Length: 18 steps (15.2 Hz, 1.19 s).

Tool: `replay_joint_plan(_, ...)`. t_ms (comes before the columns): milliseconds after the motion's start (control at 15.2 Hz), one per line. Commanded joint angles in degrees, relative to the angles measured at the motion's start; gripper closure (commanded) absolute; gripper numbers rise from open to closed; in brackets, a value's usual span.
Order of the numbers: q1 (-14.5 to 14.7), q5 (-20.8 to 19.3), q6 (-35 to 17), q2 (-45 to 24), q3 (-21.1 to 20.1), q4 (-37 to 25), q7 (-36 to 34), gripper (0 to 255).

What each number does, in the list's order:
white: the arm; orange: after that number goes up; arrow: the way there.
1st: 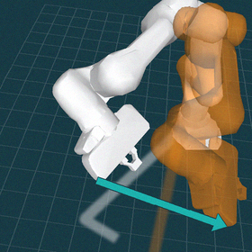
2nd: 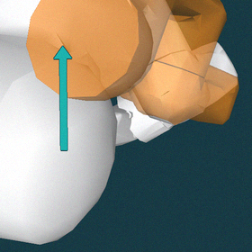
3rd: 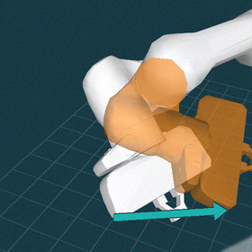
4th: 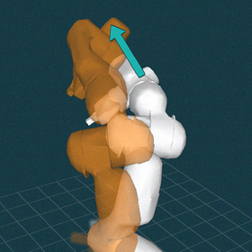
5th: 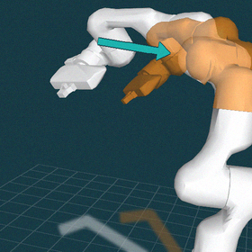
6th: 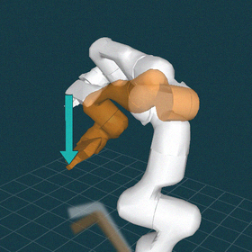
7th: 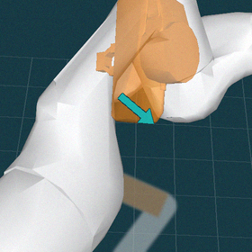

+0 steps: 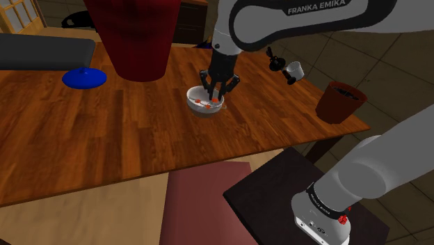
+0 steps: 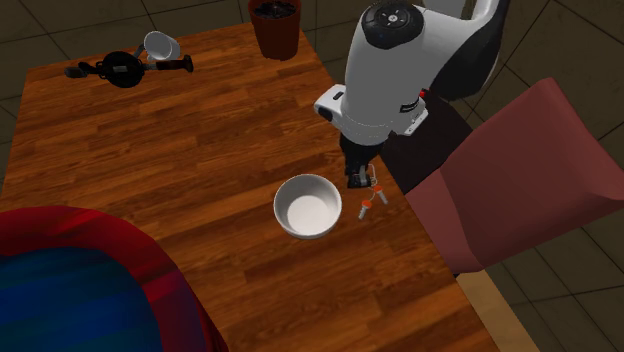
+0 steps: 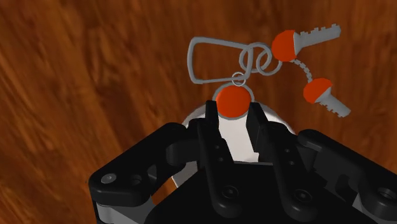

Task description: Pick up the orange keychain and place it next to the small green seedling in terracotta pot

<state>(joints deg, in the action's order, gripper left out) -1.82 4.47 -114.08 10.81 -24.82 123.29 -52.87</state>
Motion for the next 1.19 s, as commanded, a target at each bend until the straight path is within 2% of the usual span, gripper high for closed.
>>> replay_joint_plan(0,0.0,0.05,1.68,0.26,0.06,-1.41,-0.02,255)
replay_joint_plan(1122,-0.33,0.03,14.78,1.22,0.84,-13.62,0.16,255)
